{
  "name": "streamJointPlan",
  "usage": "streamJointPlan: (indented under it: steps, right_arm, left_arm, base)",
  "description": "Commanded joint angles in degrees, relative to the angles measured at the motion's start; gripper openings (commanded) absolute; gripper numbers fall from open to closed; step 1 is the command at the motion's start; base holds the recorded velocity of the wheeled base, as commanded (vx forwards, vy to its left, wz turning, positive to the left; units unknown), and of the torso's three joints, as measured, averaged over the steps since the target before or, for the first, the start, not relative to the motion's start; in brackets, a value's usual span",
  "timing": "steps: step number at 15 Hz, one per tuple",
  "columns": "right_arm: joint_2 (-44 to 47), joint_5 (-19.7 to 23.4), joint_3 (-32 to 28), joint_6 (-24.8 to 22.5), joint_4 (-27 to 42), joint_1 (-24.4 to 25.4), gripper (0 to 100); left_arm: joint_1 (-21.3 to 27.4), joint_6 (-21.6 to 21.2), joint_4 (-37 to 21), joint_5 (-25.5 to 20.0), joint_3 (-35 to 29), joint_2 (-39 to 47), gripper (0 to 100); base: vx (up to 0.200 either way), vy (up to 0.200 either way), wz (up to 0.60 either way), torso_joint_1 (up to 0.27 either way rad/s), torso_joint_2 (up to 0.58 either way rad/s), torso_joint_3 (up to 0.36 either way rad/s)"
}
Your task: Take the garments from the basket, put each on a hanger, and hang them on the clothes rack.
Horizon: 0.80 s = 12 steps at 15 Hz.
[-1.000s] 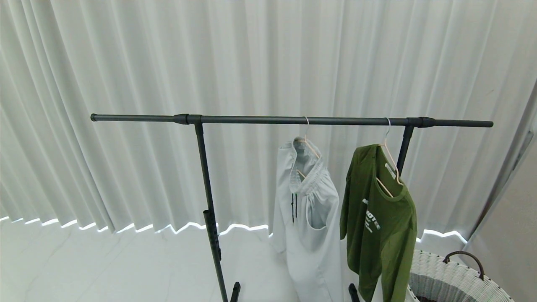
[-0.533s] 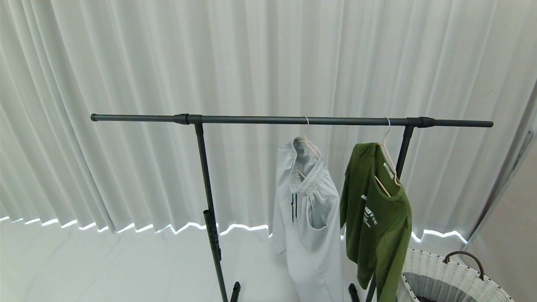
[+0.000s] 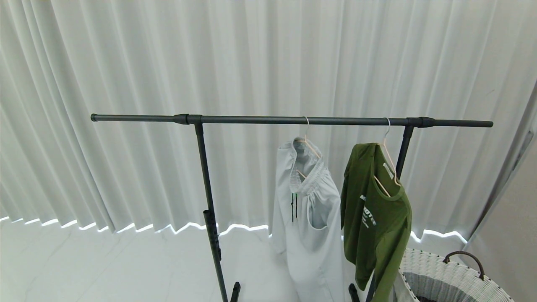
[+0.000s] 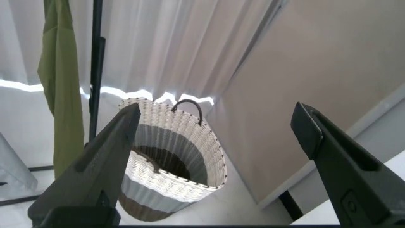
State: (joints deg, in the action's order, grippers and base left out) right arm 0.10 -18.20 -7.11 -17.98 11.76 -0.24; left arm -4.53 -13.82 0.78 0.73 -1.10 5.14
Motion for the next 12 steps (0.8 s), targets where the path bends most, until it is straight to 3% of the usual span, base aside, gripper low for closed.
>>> streamJointPlan:
  steps: [1, 3, 6, 8, 10, 12]
  right_arm:
    - [0.08, 0.01, -0.01, 0.05, 0.01, -0.02, 100]
    - [0.08, -0.08, 0.08, 0.23, -0.07, -0.02, 100]
    - [0.08, -0.08, 0.16, 0.23, -0.16, -0.02, 100]
    - [0.08, -0.08, 0.16, 0.23, -0.16, -0.02, 100]
    - [0.08, -0.08, 0.16, 0.23, -0.16, -0.02, 100]
    - [0.08, -0.17, 0.16, 1.55, -0.16, -0.02, 100]
  left_arm:
    - [-0.04, 0.29, 3.35, -0.03, 1.10, 0.13, 100]
    - [-0.04, 0.73, 5.99, -0.20, 1.10, 0.13, 100]
    - [-0.04, 4.77, 11.44, -1.96, 1.10, 0.13, 100]
    - [0.05, 6.70, 9.33, -3.63, 1.10, 0.04, 100]
    - [0.05, 6.62, 5.28, -11.98, 1.10, 0.13, 100]
    - [0.05, 5.56, 2.91, -13.39, 1.10, 0.13, 100]
  base:
    - [0.000, 0.000, 0.00, 0.000, 0.00, 0.000]
    - [0.000, 0.000, 0.00, 0.000, 0.00, 0.000]
    - [0.000, 0.000, 0.00, 0.000, 0.00, 0.000]
    - [0.000, 0.000, 0.00, 0.000, 0.00, 0.000]
    - [0.000, 0.000, 0.00, 0.000, 0.00, 0.000]
    - [0.000, 0.000, 0.00, 0.000, 0.00, 0.000]
